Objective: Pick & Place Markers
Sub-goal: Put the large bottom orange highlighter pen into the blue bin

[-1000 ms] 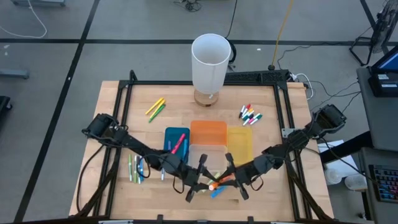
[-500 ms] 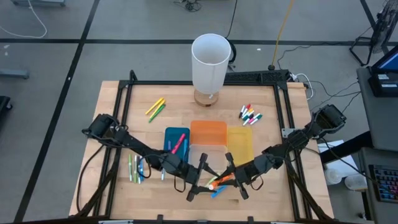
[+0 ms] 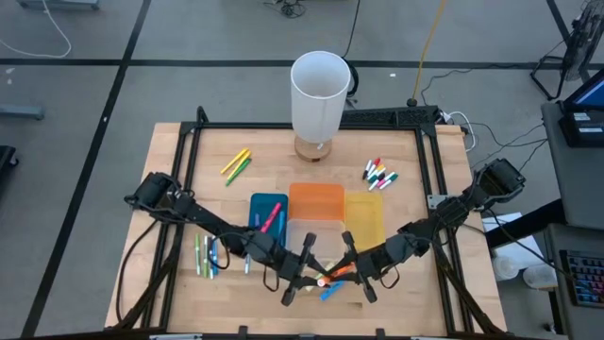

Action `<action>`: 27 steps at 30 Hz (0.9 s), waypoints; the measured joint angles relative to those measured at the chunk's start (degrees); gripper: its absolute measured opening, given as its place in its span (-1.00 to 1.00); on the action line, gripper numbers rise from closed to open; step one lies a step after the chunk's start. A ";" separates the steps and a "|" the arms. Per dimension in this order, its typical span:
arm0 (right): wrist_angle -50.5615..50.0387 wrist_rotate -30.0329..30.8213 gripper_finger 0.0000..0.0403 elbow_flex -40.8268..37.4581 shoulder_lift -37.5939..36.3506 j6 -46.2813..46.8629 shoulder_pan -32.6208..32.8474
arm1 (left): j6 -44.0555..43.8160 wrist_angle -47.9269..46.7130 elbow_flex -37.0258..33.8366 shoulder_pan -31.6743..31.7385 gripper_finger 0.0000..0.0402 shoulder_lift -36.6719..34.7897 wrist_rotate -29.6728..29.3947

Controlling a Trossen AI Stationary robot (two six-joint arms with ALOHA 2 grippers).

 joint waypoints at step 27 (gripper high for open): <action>-9.39 3.52 -0.10 0.00 -2.30 9.05 -0.26 | -17.39 -34.93 -0.02 -7.85 -0.63 -16.21 -45.58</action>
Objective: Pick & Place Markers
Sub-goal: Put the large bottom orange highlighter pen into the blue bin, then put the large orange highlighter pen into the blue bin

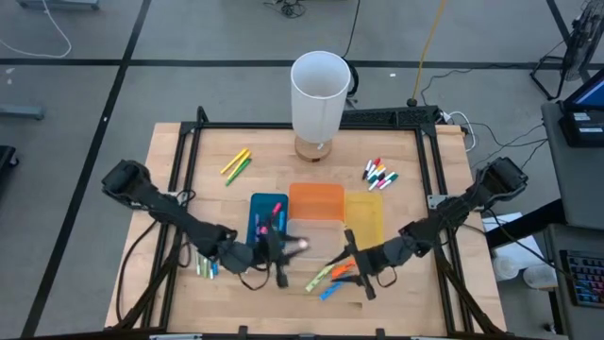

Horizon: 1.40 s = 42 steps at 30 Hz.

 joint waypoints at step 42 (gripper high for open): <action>-24.17 5.35 -0.16 0.07 -0.52 8.82 11.59 | -38.45 -16.95 -17.40 11.06 0.02 -6.81 8.63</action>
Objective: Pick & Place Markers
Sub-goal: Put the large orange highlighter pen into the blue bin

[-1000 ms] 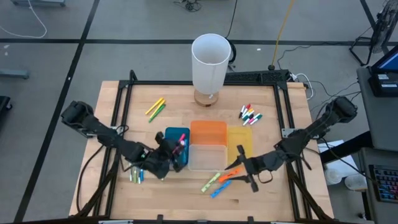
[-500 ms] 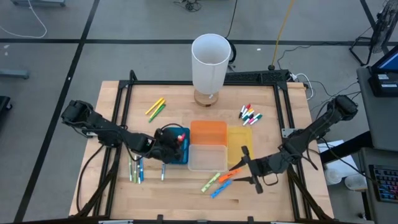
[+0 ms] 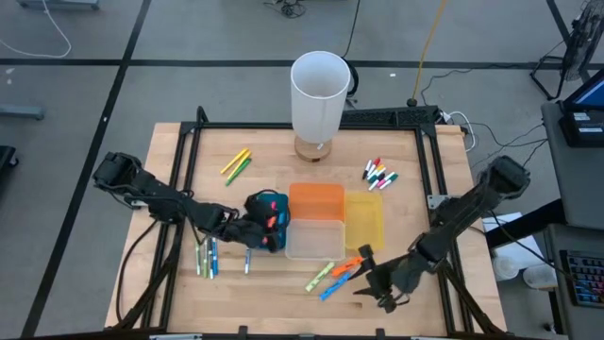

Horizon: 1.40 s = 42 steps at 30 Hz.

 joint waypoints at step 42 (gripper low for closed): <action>-15.99 -3.29 -0.37 0.22 11.03 1.69 -7.19 | 35.37 35.46 0.02 -10.82 0.03 -0.02 4.33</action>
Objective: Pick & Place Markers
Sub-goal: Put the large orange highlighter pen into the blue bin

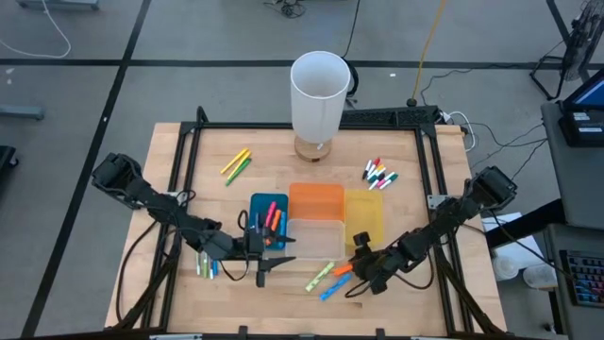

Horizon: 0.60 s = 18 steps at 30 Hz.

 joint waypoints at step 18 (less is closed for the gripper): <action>-5.14 -0.36 -0.77 -0.43 -9.05 2.67 0.84 | 0.28 -0.09 0.00 0.01 0.03 0.00 0.02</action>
